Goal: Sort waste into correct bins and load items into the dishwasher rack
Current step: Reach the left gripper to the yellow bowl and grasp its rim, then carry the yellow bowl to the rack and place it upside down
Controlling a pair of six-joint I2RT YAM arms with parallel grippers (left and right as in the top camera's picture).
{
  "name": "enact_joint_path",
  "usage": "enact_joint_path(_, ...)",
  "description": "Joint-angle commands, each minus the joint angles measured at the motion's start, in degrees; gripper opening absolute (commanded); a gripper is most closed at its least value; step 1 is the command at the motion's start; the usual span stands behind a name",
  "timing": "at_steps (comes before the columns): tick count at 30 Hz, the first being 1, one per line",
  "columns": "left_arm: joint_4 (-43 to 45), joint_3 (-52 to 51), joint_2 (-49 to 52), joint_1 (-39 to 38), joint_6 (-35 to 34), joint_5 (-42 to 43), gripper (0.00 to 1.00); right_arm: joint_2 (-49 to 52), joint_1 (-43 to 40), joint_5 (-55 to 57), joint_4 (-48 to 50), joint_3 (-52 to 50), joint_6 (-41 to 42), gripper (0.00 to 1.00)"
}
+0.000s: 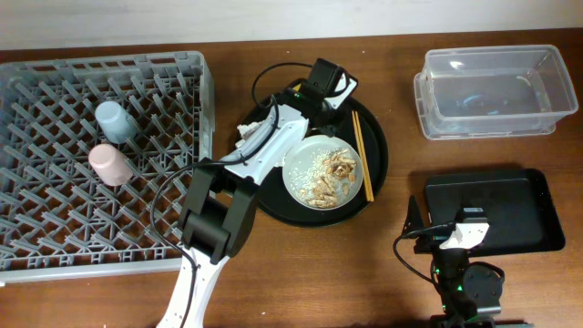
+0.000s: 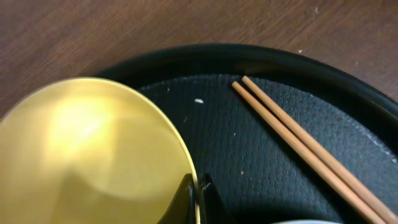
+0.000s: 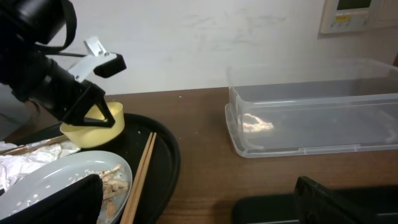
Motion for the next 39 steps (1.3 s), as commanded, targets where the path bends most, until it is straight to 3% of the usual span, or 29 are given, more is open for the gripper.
enact_joint_path(1, -2.58, 5.11, 0.39, -0.2, -1.42, 0.66, 0.01, -0.22, 0.37, 0.7, -0.39, -0.31, 0.24, 0.98)
enact_joint_path(7, -10.16, 14.62, -2.49, 1.05, -6.49, 0.66, 0.01, -0.22, 0.37, 0.7, -0.39, -0.31, 0.24, 0.98)
enact_joint_path(14, -14.01, 18.88, -9.07, 12.24, -15.41, 5.07, 0.01, -0.22, 0.37, 0.7, -0.39, -0.31, 0.24, 0.98)
enact_joint_path(20, -16.06, 18.86, -9.38, 32.83, -29.07, 31.47, 0.01, -0.22, 0.37, 0.7, -0.39, -0.31, 0.24, 0.98)
enact_joint_path(23, -17.81, 18.86, -9.35, 42.64, -31.28, 38.77, 0.0, -0.22, 0.37, 0.7, -0.39, -0.31, 0.24, 0.98)
enact_joint_path(27, -22.29, 18.86, -9.35, 51.56, -32.83, 40.09, 0.0, -0.22, 0.37, 0.7, -0.39, -0.31, 0.24, 0.98)
enact_joint_path(34, -27.36, 18.86, -9.35, 62.38, -32.76, 46.8, 0.0, -0.22, 0.37, 0.7, -0.39, -0.31, 0.24, 0.98)
enact_joint_path(39, -36.24, 18.34, -9.27, 68.85, -32.22, 50.99, 0.01, -0.22, 0.37, 0.7, -0.39, -0.31, 0.24, 0.98)
